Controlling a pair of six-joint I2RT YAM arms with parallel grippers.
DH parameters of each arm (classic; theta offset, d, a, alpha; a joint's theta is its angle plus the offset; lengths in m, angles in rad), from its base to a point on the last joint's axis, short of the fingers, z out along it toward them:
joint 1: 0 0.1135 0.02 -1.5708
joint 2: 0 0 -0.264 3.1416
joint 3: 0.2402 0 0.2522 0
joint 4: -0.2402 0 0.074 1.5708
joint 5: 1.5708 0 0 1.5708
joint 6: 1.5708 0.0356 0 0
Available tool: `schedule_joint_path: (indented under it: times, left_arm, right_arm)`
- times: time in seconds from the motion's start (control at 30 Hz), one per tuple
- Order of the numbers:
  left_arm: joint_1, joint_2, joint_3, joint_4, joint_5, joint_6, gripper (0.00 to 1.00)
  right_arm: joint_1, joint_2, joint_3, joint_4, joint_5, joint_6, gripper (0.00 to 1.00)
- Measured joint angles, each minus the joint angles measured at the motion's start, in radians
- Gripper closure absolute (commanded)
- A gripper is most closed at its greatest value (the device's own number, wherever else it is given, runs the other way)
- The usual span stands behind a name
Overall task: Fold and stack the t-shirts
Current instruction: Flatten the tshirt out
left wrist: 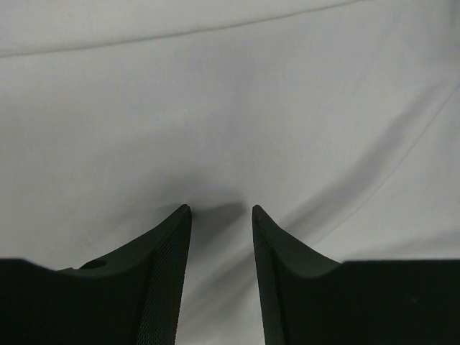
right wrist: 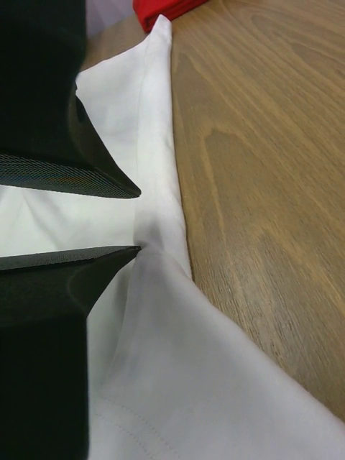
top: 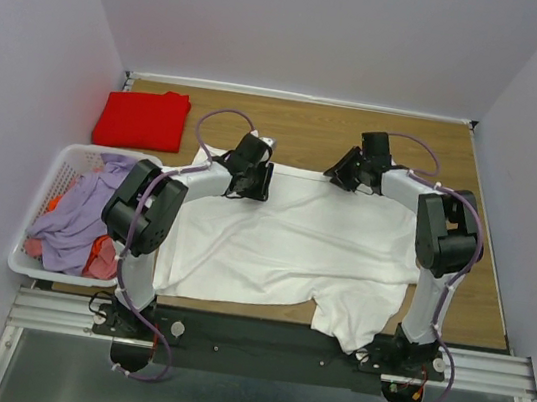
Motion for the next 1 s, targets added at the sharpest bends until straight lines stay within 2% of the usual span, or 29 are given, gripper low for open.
schedule_joint_path:
  times: [0.2, 0.6, 1.0]
  left_arm:
    - [-0.005, 0.000, -0.001, 0.002, 0.000, 0.000, 0.53]
    - [-0.014, 0.000, -0.003, 0.005, 0.000, 0.014, 0.53]
    - [-0.038, 0.002, -0.003, 0.006, 0.000, 0.019, 0.53]
  right_arm:
    - [0.000, -0.016, -0.048, 0.010, 0.048, 0.038, 0.52]
    - [0.000, -0.024, -0.043, 0.011, 0.116, 0.093, 0.52]
    - [0.000, 0.095, 0.161, 0.014, 0.124, 0.117, 0.52]
